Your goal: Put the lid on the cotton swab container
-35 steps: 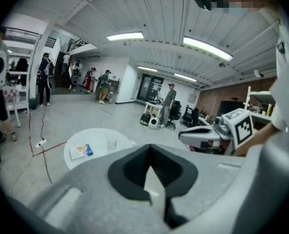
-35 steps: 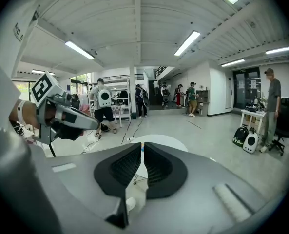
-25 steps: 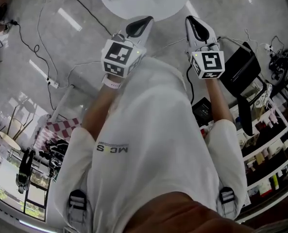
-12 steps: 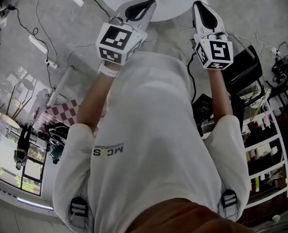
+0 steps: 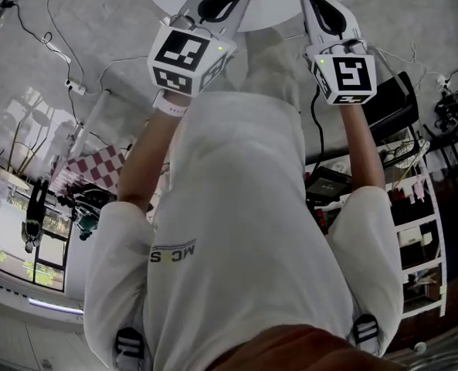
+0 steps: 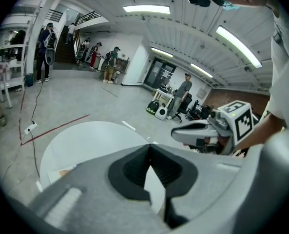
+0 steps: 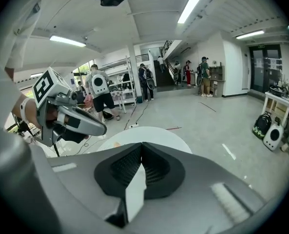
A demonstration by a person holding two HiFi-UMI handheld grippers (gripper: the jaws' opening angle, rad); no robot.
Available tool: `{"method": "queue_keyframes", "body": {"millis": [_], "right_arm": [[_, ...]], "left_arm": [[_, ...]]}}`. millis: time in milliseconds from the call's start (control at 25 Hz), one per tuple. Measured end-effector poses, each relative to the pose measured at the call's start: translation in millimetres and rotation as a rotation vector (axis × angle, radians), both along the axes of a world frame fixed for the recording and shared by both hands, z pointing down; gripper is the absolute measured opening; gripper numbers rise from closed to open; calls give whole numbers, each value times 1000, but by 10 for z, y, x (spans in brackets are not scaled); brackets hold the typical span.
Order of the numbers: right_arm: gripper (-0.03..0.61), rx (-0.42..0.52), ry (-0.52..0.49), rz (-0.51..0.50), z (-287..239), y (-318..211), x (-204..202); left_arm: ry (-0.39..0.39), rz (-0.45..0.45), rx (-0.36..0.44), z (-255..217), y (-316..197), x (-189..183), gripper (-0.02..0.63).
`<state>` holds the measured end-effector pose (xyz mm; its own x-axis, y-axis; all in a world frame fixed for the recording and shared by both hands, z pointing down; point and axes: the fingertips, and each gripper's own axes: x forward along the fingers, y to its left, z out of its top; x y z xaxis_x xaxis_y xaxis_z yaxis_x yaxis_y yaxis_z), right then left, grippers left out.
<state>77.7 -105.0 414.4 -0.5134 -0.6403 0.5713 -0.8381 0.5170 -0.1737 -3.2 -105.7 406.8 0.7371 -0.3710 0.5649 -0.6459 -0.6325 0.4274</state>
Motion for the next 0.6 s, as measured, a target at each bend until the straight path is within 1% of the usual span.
{"method": "queue_keyframes", "body": {"millis": [200,360,600], "right_arm": [[0,-22,-14,-1,325,-145,79],[0,-46,-4,-19,575,-217,106],[0,-70,-23,14,954,-369,202]], "left_arm": [[-14,-13,-21,342,-128,114,-2],[-32,-16,-25,559,-223,191,-2],[-47,-9,-39,906,-348,295,-2]]}}
